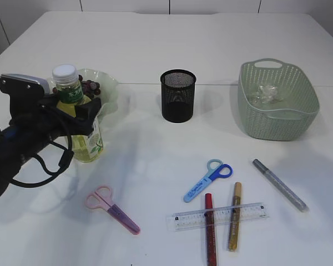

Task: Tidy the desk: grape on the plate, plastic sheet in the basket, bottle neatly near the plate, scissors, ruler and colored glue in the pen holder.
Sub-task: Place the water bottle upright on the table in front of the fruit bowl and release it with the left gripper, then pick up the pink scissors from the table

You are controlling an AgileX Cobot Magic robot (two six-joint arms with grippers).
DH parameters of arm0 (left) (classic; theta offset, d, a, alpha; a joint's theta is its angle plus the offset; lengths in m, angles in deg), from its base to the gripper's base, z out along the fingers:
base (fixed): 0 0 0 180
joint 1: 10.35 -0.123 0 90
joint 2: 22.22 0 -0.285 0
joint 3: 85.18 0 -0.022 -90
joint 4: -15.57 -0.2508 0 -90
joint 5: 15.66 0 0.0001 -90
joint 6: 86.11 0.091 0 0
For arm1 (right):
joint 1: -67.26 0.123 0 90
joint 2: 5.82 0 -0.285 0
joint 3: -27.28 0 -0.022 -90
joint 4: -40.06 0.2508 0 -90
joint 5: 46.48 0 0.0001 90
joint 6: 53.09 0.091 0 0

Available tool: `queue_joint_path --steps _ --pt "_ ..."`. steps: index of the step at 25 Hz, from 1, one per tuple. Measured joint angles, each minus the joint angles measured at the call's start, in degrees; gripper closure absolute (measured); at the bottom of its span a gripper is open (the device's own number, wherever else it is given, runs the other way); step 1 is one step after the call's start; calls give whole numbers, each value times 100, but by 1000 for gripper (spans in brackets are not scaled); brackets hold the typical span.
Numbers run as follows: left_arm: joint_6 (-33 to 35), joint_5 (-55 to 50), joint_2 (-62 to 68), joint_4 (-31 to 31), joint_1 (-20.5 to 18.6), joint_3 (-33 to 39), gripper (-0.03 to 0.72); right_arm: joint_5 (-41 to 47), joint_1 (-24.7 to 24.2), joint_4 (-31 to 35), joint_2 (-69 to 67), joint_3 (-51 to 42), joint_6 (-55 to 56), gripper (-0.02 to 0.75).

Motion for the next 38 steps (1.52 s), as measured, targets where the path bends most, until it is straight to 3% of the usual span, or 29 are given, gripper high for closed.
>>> queue_joint_path --steps 12,17,21,25,31,35,38 --pt "0 -29 -1561 -170 0 32 31 0 0 -9 0 0 0 300" --pt "-11 -579 -2103 -170 -24 45 41 0 0 -13 0 0 0 300" --pt "-67 -1121 -2438 -170 -279 51 67 0 0 -13 0 0 0 300" --pt "-347 -1693 -2726 -170 -681 51 146 0 0 -13 0 0 0 300" --pt "-504 -3360 -3253 -136 -889 51 257 0 0 -13 0 0 0 300" --pt "-509 -5089 -3546 -122 -889 59 272 4 0 -22 0 0 0 300" --pt "-518 -6347 -3821 292 -889 59 276 4 0 -22 0 0 0 300"
